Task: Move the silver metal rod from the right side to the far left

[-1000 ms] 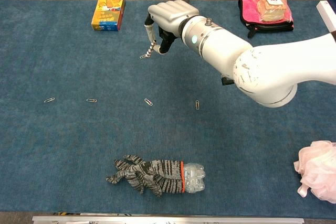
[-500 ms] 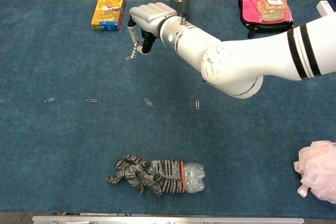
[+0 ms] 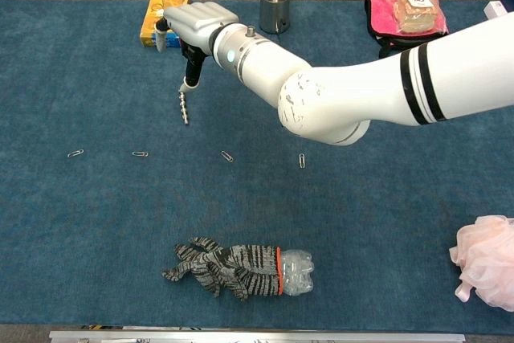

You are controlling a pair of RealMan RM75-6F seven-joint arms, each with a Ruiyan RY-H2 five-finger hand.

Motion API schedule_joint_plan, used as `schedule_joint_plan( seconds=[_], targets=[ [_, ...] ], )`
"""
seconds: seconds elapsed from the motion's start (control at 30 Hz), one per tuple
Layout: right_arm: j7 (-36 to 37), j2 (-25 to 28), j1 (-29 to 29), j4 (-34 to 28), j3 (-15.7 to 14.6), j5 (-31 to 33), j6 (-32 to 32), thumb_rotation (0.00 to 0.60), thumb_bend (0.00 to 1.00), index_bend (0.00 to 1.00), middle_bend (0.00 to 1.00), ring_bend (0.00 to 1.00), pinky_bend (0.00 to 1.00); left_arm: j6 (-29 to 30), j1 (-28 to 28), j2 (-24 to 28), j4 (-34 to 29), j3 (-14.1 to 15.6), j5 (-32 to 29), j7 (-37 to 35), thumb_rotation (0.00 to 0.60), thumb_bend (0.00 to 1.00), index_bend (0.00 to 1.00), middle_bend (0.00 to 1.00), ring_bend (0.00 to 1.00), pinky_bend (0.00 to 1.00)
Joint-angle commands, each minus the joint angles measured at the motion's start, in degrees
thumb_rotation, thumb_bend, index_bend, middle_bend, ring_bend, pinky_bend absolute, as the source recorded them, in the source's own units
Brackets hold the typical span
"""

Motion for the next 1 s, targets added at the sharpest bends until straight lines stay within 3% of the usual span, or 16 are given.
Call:
schedule_joint_plan(
  seconds=[0.03,0.23,0.47,0.63,0.87,0.93,1.0],
  targets=[
    [1.2,0.7,-1.1,-0.8,-0.5,-1.2,0.8,0.6,0.0,0.24,1.0,1.0,1.0,0.1,0.1,0.0,-0.4,0.0,0.1,0.5,0.6,0.38,0.26,0.21,0.32,0.44],
    [3.8,3.2,-4.9,-4.7,-1.8,-4.3,4.9,0.6,0.0,0.24,1.0,1.0,1.0,0.2,-0.1,0.0,-1.3,-0.2,0.2,1.9,0.6,0.38,0.26,0.21,0.32,0.44],
    [8.2,10.9,-12.2,-13.0,-5.0,-10.0,8.8,0.6,0.0,0.29,0.97,0.99,1.0,-0.2,-1.2,0.4,-2.5,-0.8,0.7,3.8,0.6,0.38,0.26,0.21,0.32,0.44],
    [11.7,17.1,-17.1,-18.9,-7.1,-14.6,10.6,0.6,0.0,0.29,0.77,0.83,1.0,-0.7,-2.7,1.1,-3.9,-1.5,1.5,5.6,0.6,0.38,0.26,0.21,0.32,0.44],
    [16.9,25.1,-24.4,-24.8,-10.6,-23.0,15.5,0.6,0.0,0.3,0.62,0.66,1.0,-1.7,-5.3,2.2,-7.2,-2.4,3.0,8.6,0.6,0.38,0.26,0.21,0.31,0.44],
    [18.7,27.5,-26.7,-26.2,-11.9,-24.7,16.4,0.6,0.0,0.31,0.61,0.63,0.93,-2.3,-6.2,2.4,-8.1,-2.7,3.2,9.9,0.6,0.38,0.26,0.21,0.31,0.44],
    [20.3,30.5,-28.6,-27.7,-13.3,-26.2,16.0,0.6,0.0,0.31,0.58,0.58,0.78,-2.8,-7.1,2.4,-9.1,-3.0,3.4,11.3,0.6,0.38,0.26,0.21,0.31,0.44]
  ],
)
